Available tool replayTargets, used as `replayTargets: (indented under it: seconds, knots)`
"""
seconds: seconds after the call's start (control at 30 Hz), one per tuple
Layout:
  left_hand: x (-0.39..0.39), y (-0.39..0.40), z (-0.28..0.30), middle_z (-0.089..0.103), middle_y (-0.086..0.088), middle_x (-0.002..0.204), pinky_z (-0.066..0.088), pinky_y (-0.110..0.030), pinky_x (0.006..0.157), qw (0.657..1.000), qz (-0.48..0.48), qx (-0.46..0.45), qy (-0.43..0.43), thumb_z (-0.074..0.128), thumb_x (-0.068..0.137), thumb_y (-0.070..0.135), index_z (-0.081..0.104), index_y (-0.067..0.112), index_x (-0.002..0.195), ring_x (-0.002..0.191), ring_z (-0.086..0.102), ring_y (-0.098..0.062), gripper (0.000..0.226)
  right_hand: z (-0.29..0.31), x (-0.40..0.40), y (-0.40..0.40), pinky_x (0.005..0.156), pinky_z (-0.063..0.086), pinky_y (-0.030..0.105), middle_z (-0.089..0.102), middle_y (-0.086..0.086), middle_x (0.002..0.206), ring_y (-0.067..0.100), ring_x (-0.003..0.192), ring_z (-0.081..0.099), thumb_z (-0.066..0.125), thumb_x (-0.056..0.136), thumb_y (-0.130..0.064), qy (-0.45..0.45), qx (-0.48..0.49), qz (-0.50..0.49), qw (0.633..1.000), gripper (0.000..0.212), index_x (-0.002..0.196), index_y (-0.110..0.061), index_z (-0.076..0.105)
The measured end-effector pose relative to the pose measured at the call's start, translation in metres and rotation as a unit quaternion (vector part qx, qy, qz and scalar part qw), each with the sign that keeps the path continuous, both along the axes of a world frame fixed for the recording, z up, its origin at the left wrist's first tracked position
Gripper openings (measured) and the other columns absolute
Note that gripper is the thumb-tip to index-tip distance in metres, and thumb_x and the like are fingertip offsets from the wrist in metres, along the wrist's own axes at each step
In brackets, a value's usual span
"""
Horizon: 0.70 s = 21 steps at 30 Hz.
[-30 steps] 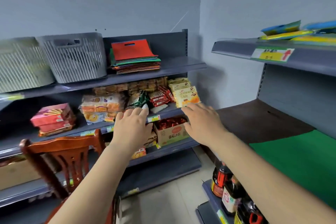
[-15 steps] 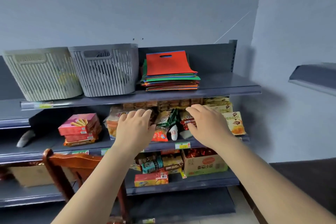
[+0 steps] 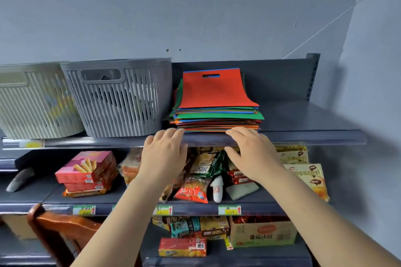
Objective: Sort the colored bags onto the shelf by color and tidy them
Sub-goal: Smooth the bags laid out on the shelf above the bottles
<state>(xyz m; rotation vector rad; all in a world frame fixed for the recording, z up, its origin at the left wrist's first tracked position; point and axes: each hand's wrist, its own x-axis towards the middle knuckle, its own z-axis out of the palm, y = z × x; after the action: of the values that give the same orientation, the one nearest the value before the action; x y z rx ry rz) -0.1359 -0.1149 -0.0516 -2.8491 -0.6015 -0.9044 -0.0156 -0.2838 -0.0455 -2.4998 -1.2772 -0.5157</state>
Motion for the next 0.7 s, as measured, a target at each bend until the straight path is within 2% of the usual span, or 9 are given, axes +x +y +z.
replayTargets:
  seconds: [0.1,0.27,0.37,0.47,0.57,0.7]
  knots:
    - [0.030,0.029,-0.002,0.068,-0.009,0.104,0.050,-0.046,0.074,0.999,-0.010,0.025,-0.031,0.068,0.082,0.020,0.064,0.007,0.112,0.092,0.065,-0.035,0.033,0.005,0.031,0.021,0.104,0.032,0.032,0.047,-0.003,0.141,0.016,0.131,0.041,0.045,0.097,-0.035,-0.003,0.030,-0.002,1.000,0.045,0.139,-0.018,0.045]
    - [0.077,0.068,0.009,0.070,-0.009,0.099,0.052,-0.044,0.070,0.996,-0.047,0.062,-0.051,0.078,0.073,0.017,0.066,0.006,0.107,0.086,0.067,-0.033,0.037,0.024,0.075,0.067,0.106,0.028,0.031,0.048,-0.003,0.141,0.015,0.130,0.041,0.045,0.097,-0.034,-0.020,0.044,-0.015,0.999,0.043,0.138,-0.018,0.047]
    - [0.100,0.088,0.015,0.070,-0.007,0.095,0.053,-0.041,0.066,0.991,-0.066,0.093,-0.064,0.068,0.075,0.023,0.068,0.007,0.102,0.081,0.068,-0.031,0.031,0.039,0.097,0.094,0.106,0.029,0.030,0.044,-0.004,0.145,0.015,0.131,0.041,0.042,0.098,-0.040,-0.010,-0.005,-0.019,1.000,0.047,0.140,-0.021,0.043]
    - [0.117,0.105,0.020,0.070,-0.005,0.095,0.053,-0.040,0.067,0.991,-0.077,0.096,-0.061,0.058,0.075,0.029,0.069,0.009,0.101,0.081,0.068,-0.030,0.034,0.046,0.114,0.115,0.105,0.033,0.031,0.038,-0.006,0.149,0.017,0.134,0.038,0.040,0.097,-0.048,0.029,-0.069,-0.035,0.997,0.051,0.143,-0.026,0.039]
    - [0.129,0.119,0.022,0.070,-0.005,0.097,0.054,-0.041,0.069,0.990,-0.089,0.081,-0.070,0.056,0.078,0.028,0.068,0.010,0.102,0.084,0.068,-0.029,0.033,0.048,0.128,0.127,0.096,0.042,0.035,0.046,-0.007,0.143,0.019,0.129,0.044,0.042,0.092,-0.059,0.077,-0.093,-0.054,0.991,0.053,0.138,-0.033,0.045]
    - [0.137,0.126,0.022,0.071,-0.003,0.098,0.054,-0.041,0.072,0.989,-0.107,0.049,-0.084,0.045,0.085,0.030,0.069,0.012,0.103,0.088,0.068,-0.028,0.035,0.055,0.134,0.128,0.090,0.046,0.033,0.056,-0.010,0.132,0.016,0.120,0.051,0.052,0.083,-0.064,0.077,-0.085,-0.067,0.991,0.052,0.127,-0.036,0.056]
